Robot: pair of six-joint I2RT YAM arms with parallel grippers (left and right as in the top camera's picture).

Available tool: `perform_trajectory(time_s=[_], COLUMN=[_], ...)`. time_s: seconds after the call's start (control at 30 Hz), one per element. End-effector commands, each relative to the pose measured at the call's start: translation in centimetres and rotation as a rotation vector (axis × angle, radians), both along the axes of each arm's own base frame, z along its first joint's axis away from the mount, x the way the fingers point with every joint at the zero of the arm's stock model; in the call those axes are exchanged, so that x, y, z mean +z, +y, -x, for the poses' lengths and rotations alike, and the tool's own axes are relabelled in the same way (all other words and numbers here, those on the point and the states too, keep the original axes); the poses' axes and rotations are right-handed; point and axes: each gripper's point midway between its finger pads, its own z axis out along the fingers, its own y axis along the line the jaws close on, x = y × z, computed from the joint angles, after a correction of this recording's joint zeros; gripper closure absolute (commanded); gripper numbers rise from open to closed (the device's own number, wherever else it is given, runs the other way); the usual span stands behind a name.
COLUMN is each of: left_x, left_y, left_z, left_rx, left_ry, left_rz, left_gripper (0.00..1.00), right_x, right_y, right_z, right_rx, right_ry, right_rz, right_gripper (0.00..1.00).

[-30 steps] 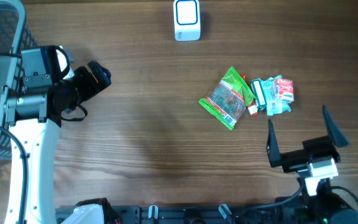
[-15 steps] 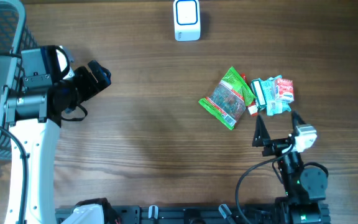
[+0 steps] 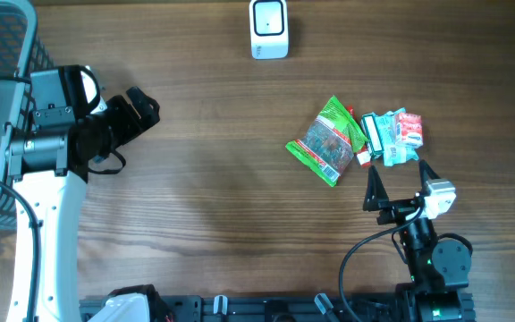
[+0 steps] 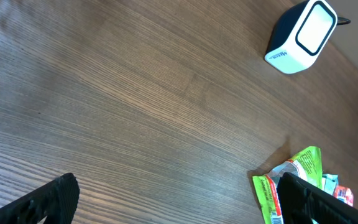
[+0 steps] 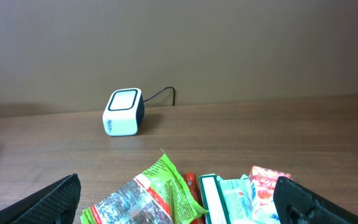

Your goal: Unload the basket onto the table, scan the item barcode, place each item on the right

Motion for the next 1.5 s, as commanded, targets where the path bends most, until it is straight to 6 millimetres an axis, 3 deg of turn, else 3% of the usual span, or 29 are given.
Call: perform_trajectory(time_s=[0.0, 0.37, 0.43, 0.57, 0.77, 0.93, 1.03, 1.13, 1.3, 1.47], left_x=[0.5, 0.5, 1.3, 6.7, 14.7, 17.9, 18.4, 17.4, 13.5, 10.2], left_y=[0.3, 0.3, 0.3, 0.0, -0.9, -1.4, -1.6, -0.5, -0.7, -0.4], left_z=[-0.2, -0.2, 0.1, 2.7, 9.4, 13.9, 15.9, 17.7, 20.0, 20.1], left_rx=[0.002, 0.002, 0.002, 0.003, 0.004, 0.004, 0.007, 0.077, 0.077, 0.096], left_ry=[-0.016, -0.016, -0.041, -0.221, -0.539, -0.705, -0.765, -0.799, -0.813, -0.826], left_rz=[-0.012, -0.012, -0.014, -0.036, -0.074, -0.094, -0.104, -0.152, -0.154, -0.166], left_gripper=[0.0, 0.0, 0.0, 0.0, 0.0, 0.0, 0.0, 0.0, 0.0, 0.0], right_x=[0.2, 0.2, 0.2, 0.2, 0.2, 0.2, 0.2, 0.2, 0.2, 0.2], right_y=[-0.4, -0.4, -0.4, -0.4, -0.4, -0.4, -0.4, -0.4, -0.4, -0.4], right_z=[0.0, 0.0, 0.0, 0.0, 0.0, 0.0, 0.0, 0.0, 0.0, 0.0], right_rx=[-0.022, -0.022, -0.023, -0.022, -0.022, -0.022, -0.022, -0.023, -0.022, -0.023], right_ry=[-0.011, -0.01, -0.01, -0.01, -0.01, -0.01, -0.011, -0.01, -0.01, -0.01], right_rz=[-0.001, -0.001, -0.001, -0.001, -0.001, -0.001, -0.001, -0.001, -0.001, -0.001], right_gripper=[0.0, 0.0, 0.0, 0.0, 0.0, 0.0, 0.0, 0.0, 0.0, 0.0])
